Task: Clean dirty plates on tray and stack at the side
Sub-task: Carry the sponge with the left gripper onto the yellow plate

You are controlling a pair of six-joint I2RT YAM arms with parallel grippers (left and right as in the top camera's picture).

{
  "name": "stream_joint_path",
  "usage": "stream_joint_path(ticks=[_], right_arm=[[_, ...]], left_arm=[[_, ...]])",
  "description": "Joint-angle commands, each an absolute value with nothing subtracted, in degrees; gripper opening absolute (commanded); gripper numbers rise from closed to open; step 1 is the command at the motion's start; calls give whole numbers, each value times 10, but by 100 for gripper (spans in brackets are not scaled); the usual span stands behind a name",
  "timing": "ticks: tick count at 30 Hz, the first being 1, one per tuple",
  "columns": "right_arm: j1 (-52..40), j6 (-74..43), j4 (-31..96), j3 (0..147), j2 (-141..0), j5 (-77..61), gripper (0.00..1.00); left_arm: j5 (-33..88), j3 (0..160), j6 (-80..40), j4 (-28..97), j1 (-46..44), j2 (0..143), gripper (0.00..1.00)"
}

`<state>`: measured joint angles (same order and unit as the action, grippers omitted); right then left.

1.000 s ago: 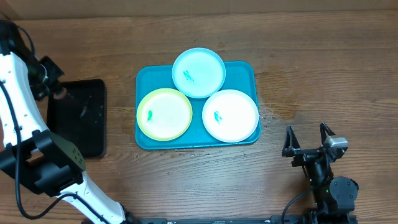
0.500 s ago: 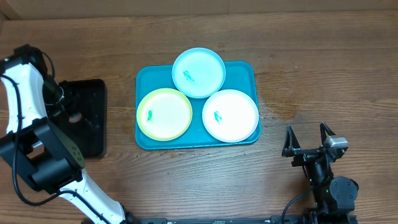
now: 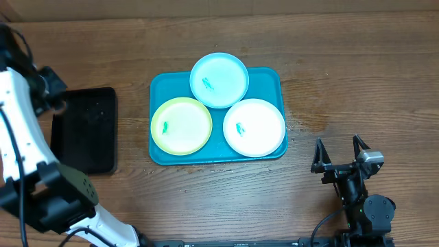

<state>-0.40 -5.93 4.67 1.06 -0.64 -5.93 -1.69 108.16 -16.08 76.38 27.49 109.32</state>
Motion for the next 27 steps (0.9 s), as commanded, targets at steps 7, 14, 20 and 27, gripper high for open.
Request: stream_joint_path(ticks=[7, 14, 20, 27], right_arm=[[-3, -58, 44, 5, -2, -54, 100], [-3, -58, 44, 5, -2, -54, 100], [-3, -58, 44, 5, -2, -54, 100], [-3, -58, 44, 5, -2, -54, 100]], left_arm=[[6, 1058, -141, 803, 274, 1127, 4], [260, 1194, -61, 855, 254, 1081, 4], [288, 1181, -21, 882, 168, 1071, 4], [273, 1016, -28, 796, 19, 1076, 4]])
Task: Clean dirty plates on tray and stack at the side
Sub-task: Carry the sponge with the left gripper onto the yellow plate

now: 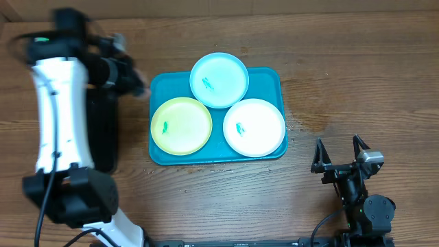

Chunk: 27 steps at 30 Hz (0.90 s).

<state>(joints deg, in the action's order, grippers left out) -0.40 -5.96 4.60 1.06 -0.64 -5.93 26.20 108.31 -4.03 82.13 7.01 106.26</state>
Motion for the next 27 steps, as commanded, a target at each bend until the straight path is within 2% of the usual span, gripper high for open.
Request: stream_joint_path(ticks=[1, 5, 11, 12, 13, 14, 15, 16, 17, 19, 23, 27], right_arm=[[-3, -58, 44, 5, -2, -54, 100], [-3, -58, 44, 5, -2, -54, 100], [-3, -58, 44, 5, -2, -54, 100], [-3, -58, 44, 5, -2, -54, 100], [-3, -58, 44, 5, -2, -54, 100], [-3, -58, 44, 5, -2, -54, 100], [-3, -58, 44, 5, -2, -54, 100], [-3, -58, 44, 5, -2, -54, 100], [-3, -58, 44, 5, -2, -54, 100], [-3, -58, 44, 5, -2, -54, 100], [-3, -58, 44, 5, -2, -54, 100], [-3, -58, 44, 5, -2, -54, 100]], left_arm=[[263, 993, -41, 777, 3, 1076, 4], [170, 877, -140, 673, -66, 1076, 4], [128, 785, -168, 558, -99, 1076, 7], [128, 779, -170, 546, -99, 1076, 13], [129, 771, -170, 531, -99, 1077, 25], [129, 765, -170, 520, -99, 1077, 42], [129, 764, -168, 514, -99, 1077, 70], [129, 763, -165, 510, -99, 1077, 83], [129, 765, -158, 509, -99, 1077, 89], [129, 781, -152, 523, -96, 1077, 96], [130, 876, -152, 601, -77, 1074, 93], [121, 1046, -152, 726, -32, 1051, 93]])
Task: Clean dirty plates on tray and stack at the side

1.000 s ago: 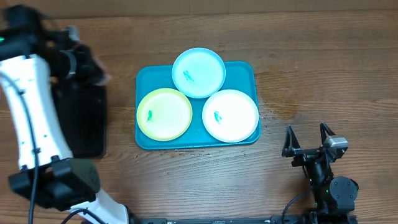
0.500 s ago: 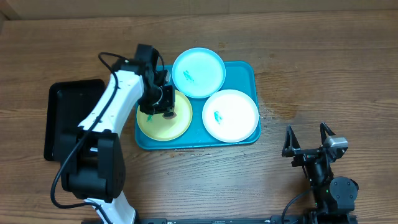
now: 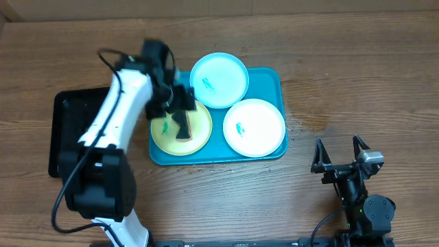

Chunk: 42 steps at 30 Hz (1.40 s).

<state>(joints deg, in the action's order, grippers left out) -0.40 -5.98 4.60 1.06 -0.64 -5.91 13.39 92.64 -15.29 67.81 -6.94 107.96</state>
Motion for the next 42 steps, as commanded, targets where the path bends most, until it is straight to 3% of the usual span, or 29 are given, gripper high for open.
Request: stream_joint_path(ticks=[1, 2, 14, 19, 24, 27, 29, 32, 36, 39, 42], right_arm=[[-3, -58, 44, 5, -2, -54, 100], [-3, -58, 44, 5, -2, -54, 100], [-3, -60, 25, 5, -2, -55, 100], [-4, -188, -8, 5, -2, -217, 100], [-4, -341, -262, 5, -2, -296, 100], [-3, -343, -470, 20, -2, -235, 100], [-3, -336, -498, 69, -3, -175, 100], [-3, -250, -373, 201, -28, -171, 100], [-3, -30, 95, 501, -178, -121, 100], [-3, -6, 393, 718, -347, -79, 100], [-4, -11, 610, 905, -502, -216, 100]], left_arm=[[112, 1074, -152, 743, -22, 1045, 95], [101, 1097, -152, 757, -11, 1040, 100], [30, 1126, -152, 849, 68, 1021, 100], [31, 1124, -155, 849, 67, 1028, 100], [32, 1124, -155, 849, 67, 1028, 100], [32, 1124, -155, 849, 67, 1028, 100], [32, 1124, -155, 849, 67, 1028, 100], [33, 1124, -155, 850, 67, 1028, 100], [39, 1124, -154, 851, 67, 1028, 100], [45, 1124, -155, 851, 67, 1028, 100], [45, 1124, -155, 851, 67, 1028, 100]])
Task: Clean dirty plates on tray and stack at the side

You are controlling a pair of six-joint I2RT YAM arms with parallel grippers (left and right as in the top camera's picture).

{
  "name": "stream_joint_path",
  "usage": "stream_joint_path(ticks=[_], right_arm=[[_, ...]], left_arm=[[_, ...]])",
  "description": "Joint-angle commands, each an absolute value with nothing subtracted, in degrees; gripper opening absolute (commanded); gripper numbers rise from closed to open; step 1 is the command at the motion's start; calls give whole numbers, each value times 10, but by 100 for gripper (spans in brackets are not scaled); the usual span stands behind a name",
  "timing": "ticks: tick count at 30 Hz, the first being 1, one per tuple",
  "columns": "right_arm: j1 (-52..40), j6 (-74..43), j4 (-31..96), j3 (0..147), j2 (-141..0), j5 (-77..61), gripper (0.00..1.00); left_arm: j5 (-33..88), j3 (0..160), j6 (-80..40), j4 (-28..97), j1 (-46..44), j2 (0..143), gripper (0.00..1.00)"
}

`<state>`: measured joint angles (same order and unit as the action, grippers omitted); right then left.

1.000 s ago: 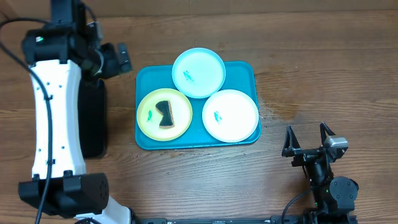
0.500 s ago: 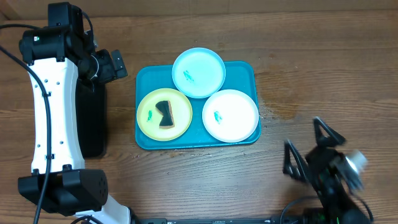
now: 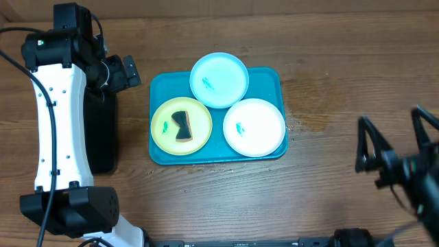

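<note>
On the teal tray (image 3: 278,82) sit three plates, each with a small teal smear: a light blue plate (image 3: 223,72) at the back, a yellow-green plate (image 3: 164,140) at the left and a white plate (image 3: 257,134) at the right. A dark sponge (image 3: 182,126) lies on the yellow-green plate, with nothing touching it. My left gripper (image 3: 127,73) hovers left of the tray's back corner; it looks open and empty. At the far right my right gripper (image 3: 389,130) is open, empty, blurred and large in view.
A black tray (image 3: 104,140) lies left of the teal tray, mostly hidden under my white left arm (image 3: 58,116). Bare wooden table (image 3: 329,62) surrounds both trays.
The left gripper, which was down on the yellow-green plate with the sponge, is now back left of the tray, and the sponge lies loose on that plate. The right gripper now stands further right and looks larger.
The left arm was first at the far left by the black tray, with the plates bare. Then its gripper was between the two trays, then on the yellow-green plate with the dark sponge. Now the sponge rests there alone. The right arm stayed still until now.
</note>
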<state>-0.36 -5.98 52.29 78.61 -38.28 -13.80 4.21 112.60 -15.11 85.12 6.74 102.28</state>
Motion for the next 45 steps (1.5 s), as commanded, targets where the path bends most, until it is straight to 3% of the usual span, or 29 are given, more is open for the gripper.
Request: stream_joint_path(ticks=[1, 4, 8, 15, 20, 22, 25, 31, 37, 45], right_arm=[[-4, -20, 651, 948, -542, -277, 100], [-4, -29, 735, 1047, -649, -420, 100], [-8, -64, 714, 1083, -750, -498, 100], [-162, -133, 767, 1089, -892, -191, 95], [-259, -135, 702, 1088, -987, -163, 98], [-279, -136, 660, 1087, -1016, -163, 91], [-305, -136, 615, 1079, -1065, -154, 89], [-329, -168, 583, 1071, -1171, -127, 61], [-352, -168, 561, 1071, -1249, -127, 50], [-370, -168, 537, 1071, -1296, -126, 49]], left_arm=[[45, 1124, -155, 851, 67, 1028, 100], [46, 1124, -155, 851, 67, 1028, 100], [45, 1124, -155, 852, 67, 1028, 100], [46, 1124, -155, 855, 67, 1028, 100], [46, 1124, -155, 854, 67, 1028, 100], [46, 1124, -155, 855, 67, 1028, 100], [52, 1124, -154, 856, 67, 1028, 100], [75, 1124, -154, 860, 67, 1028, 100], [75, 1124, -154, 860, 67, 1028, 100], [76, 1123, -154, 868, 59, 1028, 89]])
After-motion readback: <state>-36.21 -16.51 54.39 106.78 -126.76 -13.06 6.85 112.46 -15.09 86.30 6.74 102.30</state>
